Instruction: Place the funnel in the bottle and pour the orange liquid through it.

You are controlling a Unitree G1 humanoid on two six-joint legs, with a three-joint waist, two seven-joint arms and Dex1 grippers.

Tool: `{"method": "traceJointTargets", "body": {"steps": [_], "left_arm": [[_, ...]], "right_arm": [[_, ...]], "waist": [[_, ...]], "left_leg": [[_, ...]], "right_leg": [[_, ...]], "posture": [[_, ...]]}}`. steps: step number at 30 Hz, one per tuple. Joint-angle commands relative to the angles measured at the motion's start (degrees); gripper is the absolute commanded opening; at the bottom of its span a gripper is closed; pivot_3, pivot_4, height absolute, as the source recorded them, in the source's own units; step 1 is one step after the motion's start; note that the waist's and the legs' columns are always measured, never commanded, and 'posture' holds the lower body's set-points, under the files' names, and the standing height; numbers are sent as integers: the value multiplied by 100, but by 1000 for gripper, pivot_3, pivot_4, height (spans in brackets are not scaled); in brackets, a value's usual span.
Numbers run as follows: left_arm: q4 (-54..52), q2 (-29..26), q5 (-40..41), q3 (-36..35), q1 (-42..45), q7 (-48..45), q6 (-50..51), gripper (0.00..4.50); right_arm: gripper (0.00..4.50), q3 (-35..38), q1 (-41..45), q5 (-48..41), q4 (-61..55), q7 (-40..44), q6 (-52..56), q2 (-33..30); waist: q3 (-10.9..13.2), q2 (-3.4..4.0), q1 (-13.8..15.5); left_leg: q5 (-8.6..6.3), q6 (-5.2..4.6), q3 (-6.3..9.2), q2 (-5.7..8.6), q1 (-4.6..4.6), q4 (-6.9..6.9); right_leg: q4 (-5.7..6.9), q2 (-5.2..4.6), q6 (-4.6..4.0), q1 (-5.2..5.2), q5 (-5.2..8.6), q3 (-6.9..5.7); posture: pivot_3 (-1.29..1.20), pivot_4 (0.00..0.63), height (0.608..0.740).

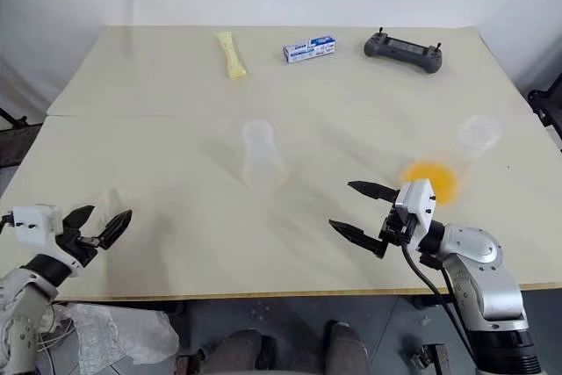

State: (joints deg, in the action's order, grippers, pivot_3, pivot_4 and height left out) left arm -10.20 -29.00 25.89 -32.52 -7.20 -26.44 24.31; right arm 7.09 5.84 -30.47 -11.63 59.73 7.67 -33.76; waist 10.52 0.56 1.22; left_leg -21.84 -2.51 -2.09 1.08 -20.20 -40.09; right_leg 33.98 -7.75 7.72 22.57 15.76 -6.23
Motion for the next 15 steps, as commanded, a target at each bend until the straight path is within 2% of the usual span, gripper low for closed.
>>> {"method": "traceJointTargets", "body": {"steps": [1,10,15], "left_arm": [[8,-135,21,2,17,-80,-36,2951],[437,-536,52,18,238,-632,-359,22],[476,-959,190,55,441,-1159,-397,22]], "right_arm": [[4500,155,33,-22,-120,17,-86,-113],[4500,225,11,-45,-122,10,-95,-195],[4500,253,-21,-51,-163,-36,-102,-202]], "waist": [[0,0,-3],[0,1,12],[1,2,2]], "left_leg": [[0,0,0,0,0,0],[0,0,1,-1,0,0],[0,1,1,-1,0,2]], "right_leg": [[0,0,0,1,0,0],[1,-1,0,0,0,-4],[0,-1,0,1,0,-4]], "posture": [[0,150,740],[0,150,740],[0,150,740]]}}
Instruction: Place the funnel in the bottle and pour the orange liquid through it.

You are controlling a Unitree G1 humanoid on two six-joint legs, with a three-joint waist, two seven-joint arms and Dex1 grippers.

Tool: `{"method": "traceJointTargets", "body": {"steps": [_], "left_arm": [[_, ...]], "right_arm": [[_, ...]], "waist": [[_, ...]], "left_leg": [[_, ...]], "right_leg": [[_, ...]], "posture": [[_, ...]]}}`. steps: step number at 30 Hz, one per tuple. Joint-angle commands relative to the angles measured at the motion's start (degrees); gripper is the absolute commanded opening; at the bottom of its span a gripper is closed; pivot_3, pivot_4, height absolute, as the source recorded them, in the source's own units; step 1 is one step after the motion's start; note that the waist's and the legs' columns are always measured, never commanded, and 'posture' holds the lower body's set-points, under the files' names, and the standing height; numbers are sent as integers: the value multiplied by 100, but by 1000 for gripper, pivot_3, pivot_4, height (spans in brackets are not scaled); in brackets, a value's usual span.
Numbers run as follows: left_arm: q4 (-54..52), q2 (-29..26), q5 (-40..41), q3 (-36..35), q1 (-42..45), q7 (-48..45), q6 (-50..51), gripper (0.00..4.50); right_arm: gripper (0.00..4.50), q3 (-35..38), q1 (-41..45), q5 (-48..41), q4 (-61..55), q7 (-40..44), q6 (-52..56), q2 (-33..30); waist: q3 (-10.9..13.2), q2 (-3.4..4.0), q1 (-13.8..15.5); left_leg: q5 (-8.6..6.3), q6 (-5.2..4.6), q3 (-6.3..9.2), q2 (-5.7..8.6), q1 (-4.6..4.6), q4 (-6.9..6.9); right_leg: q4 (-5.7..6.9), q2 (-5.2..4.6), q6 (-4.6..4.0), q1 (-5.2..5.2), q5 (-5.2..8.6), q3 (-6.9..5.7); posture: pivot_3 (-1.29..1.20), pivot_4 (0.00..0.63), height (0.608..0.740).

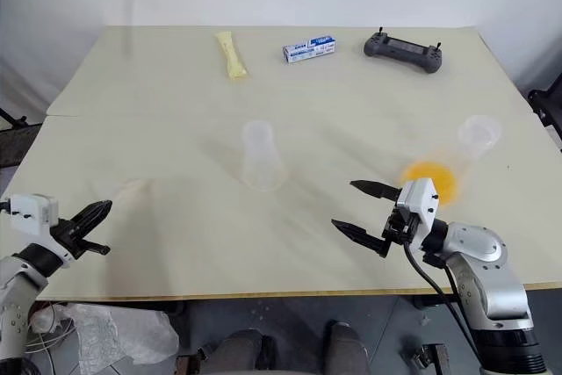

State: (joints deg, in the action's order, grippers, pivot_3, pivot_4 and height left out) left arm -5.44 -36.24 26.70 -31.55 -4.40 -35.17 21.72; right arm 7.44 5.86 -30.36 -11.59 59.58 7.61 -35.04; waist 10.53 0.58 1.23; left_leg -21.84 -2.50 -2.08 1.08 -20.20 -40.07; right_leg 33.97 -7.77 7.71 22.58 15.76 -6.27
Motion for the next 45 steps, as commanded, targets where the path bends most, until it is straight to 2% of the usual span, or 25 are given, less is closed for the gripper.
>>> {"method": "traceJointTargets", "body": {"steps": [1,6,10,14,17,24,32,36,45], "left_arm": [[0,-311,127,-25,222,-384,-145,22],[202,-738,274,60,677,-1098,-250,22],[442,-954,318,216,1379,-1463,-430,22],[1026,-1070,173,664,2563,-1717,-731,22],[1141,-1078,269,897,2963,-1995,-680,22],[2074,-1288,-128,1728,4389,-2789,-944,22],[3436,-1156,-531,2528,5949,-4074,-1731,22],[4475,-719,-847,2988,6957,-4901,-2461,22],[5843,-327,-1415,3404,8011,-5665,-3439,22]], "right_arm": [[4500,224,-33,-62,-171,-24,-100,-75],[4500,273,-54,-56,-208,-78,-114,-69],[4500,336,-96,-58,-273,-129,-122,-70],[4500,489,-123,-123,-421,-180,-69,-125],[4500,548,-120,-173,-491,-186,-27,-173],[4500,727,-36,-310,-789,-332,116,-289],[4500,797,26,-670,-1204,-416,514,-404],[4500,710,0,-683,-1368,-547,630,-341],[4500,635,-360,-680,-1864,-963,716,-61]], "waist": [[0,1,5],[2,3,-6],[3,5,11],[3,5,12],[3,5,-12],[4,4,-8],[5,3,15],[6,0,43],[10,-6,3]], "left_leg": [[0,0,0,0,0,0],[0,0,-1,0,0,1],[0,0,-1,1,-1,0],[2,-2,-1,4,-1,-1],[1,-3,-7,6,-1,1],[2,-3,-13,0,-4,-3],[4,-6,-16,5,-9,-6],[6,-9,-24,13,-19,-16],[6,-10,-24,15,-23,-10]], "right_leg": [[-1,1,0,0,0,-2],[0,2,0,1,0,-8],[2,2,0,1,0,-28],[8,3,1,1,-1,-47],[6,5,3,2,-2,-49],[9,19,4,4,-2,-58],[7,18,7,3,-3,-61],[6,20,8,2,-4,-73],[6,22,12,14,-6,-76]], "posture": [[0,150,740],[0,150,740],[0,150,740],[0,150,740],[0,150,740],[0,150,740],[0,150,740],[0,150,740],[0,150,740]]}}
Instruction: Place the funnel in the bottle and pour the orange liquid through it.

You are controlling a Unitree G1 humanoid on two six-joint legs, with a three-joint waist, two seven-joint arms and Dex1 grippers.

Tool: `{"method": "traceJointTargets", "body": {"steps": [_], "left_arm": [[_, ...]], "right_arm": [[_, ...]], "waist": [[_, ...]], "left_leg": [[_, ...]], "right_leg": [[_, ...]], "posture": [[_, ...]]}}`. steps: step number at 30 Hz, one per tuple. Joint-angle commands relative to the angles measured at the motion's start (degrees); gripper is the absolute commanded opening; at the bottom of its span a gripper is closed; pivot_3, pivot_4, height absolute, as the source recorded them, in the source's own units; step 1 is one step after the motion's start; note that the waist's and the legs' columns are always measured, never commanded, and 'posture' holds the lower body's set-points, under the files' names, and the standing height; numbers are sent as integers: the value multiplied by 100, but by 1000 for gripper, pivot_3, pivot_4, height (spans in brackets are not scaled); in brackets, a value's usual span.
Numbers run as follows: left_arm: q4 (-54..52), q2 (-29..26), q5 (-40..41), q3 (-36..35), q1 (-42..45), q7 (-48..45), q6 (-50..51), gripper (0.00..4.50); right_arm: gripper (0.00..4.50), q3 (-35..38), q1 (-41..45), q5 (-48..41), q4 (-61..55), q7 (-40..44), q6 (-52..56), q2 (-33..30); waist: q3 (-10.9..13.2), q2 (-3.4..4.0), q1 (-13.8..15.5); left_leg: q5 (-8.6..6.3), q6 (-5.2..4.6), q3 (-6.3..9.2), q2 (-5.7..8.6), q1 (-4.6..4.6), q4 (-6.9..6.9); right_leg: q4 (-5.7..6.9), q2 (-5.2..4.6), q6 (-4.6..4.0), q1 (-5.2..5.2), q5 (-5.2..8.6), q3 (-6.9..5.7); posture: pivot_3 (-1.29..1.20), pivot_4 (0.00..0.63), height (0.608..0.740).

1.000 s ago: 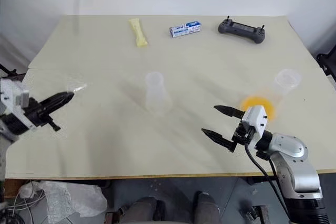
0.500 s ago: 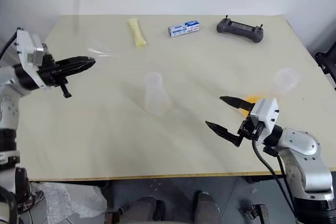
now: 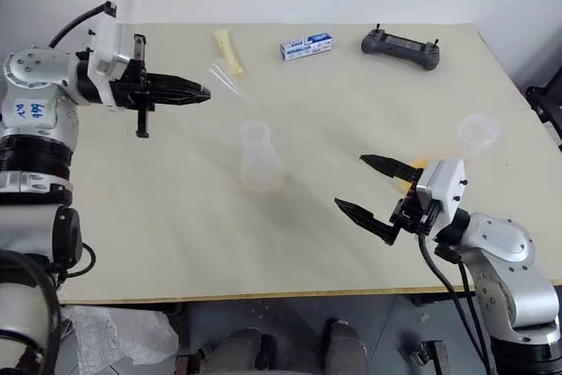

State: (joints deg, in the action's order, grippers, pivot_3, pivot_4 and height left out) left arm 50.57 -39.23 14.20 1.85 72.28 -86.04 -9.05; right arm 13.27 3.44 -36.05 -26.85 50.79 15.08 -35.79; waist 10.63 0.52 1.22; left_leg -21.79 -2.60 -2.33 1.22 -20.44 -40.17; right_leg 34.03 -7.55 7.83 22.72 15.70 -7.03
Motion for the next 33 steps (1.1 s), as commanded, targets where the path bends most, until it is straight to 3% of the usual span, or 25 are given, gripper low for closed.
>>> {"method": "traceJointTargets", "body": {"steps": [1,8,18,33], "left_arm": [[332,-13,-208,92,403,-606,-457,22],[727,-22,-336,421,742,-646,-946,22],[272,-488,227,1316,559,-646,-922,22],[470,-283,200,2045,919,-646,-1458,22]], "right_arm": [[4500,57,-165,-105,-382,-110,-30,23],[4500,136,-458,-82,-603,-286,-103,78],[4500,121,-526,-41,-614,-354,-162,80],[4500,44,-571,97,-572,-339,-266,110]], "waist": [[1,-1,8],[5,-9,29],[7,-12,19],[9,-14,29]], "left_leg": [[0,0,1,0,-1,0],[2,-6,7,-4,-5,-5],[2,-9,11,-6,-6,-6],[3,-13,13,-3,-13,-12]], "right_leg": [[0,-2,0,0,0,1],[1,-8,4,0,-2,2],[2,-9,5,2,-3,4],[1,-10,6,2,-3,3]], "posture": [[0,150,740],[0,150,740],[0,150,740],[0,150,740]]}}
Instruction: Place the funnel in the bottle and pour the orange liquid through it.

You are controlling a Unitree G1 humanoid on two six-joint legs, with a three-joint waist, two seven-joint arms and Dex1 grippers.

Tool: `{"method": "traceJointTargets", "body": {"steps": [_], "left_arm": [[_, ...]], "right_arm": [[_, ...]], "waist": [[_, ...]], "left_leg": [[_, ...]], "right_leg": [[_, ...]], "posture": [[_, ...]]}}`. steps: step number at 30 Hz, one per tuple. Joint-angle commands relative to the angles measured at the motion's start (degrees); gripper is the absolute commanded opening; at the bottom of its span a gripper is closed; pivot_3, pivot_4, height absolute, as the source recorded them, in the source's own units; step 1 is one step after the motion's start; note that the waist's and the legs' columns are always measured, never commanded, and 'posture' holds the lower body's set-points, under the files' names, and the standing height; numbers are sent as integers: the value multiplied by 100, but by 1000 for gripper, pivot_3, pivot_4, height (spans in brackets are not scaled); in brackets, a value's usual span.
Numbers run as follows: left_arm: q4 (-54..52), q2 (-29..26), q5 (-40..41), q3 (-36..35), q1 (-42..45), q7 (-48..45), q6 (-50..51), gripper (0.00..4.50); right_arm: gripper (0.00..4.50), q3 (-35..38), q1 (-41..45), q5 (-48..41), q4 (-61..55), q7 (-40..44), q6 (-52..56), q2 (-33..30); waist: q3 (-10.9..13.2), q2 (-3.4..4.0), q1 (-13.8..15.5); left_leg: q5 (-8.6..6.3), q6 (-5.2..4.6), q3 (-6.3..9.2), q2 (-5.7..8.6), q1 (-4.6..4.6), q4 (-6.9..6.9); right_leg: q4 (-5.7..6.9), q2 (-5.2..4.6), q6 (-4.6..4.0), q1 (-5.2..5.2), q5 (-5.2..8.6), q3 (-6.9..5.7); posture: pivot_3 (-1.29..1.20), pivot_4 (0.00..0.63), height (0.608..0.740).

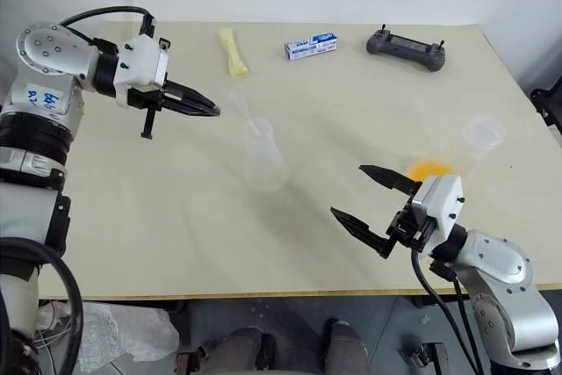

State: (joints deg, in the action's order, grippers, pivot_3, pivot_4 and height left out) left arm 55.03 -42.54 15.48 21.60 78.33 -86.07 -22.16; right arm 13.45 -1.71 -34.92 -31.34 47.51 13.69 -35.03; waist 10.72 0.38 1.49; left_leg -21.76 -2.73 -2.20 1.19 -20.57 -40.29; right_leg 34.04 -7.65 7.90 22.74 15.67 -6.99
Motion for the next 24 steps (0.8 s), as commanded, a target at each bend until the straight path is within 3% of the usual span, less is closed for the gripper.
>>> {"method": "traceJointTargets", "body": {"steps": [1,24], "left_arm": [[39,66,78,116,352,-643,-192,22],[154,226,-30,1396,1152,-643,-731,22]], "right_arm": [[4500,23,-71,-12,-139,-17,-127,39],[4500,-43,-270,174,-149,-18,-247,92]], "waist": [[0,-1,7],[1,-2,-1]], "left_leg": [[0,0,0,0,0,0],[0,-4,-2,2,-4,-2]], "right_leg": [[0,0,0,0,0,0],[-2,0,0,1,0,1]], "posture": [[0,150,740],[0,150,740]]}}
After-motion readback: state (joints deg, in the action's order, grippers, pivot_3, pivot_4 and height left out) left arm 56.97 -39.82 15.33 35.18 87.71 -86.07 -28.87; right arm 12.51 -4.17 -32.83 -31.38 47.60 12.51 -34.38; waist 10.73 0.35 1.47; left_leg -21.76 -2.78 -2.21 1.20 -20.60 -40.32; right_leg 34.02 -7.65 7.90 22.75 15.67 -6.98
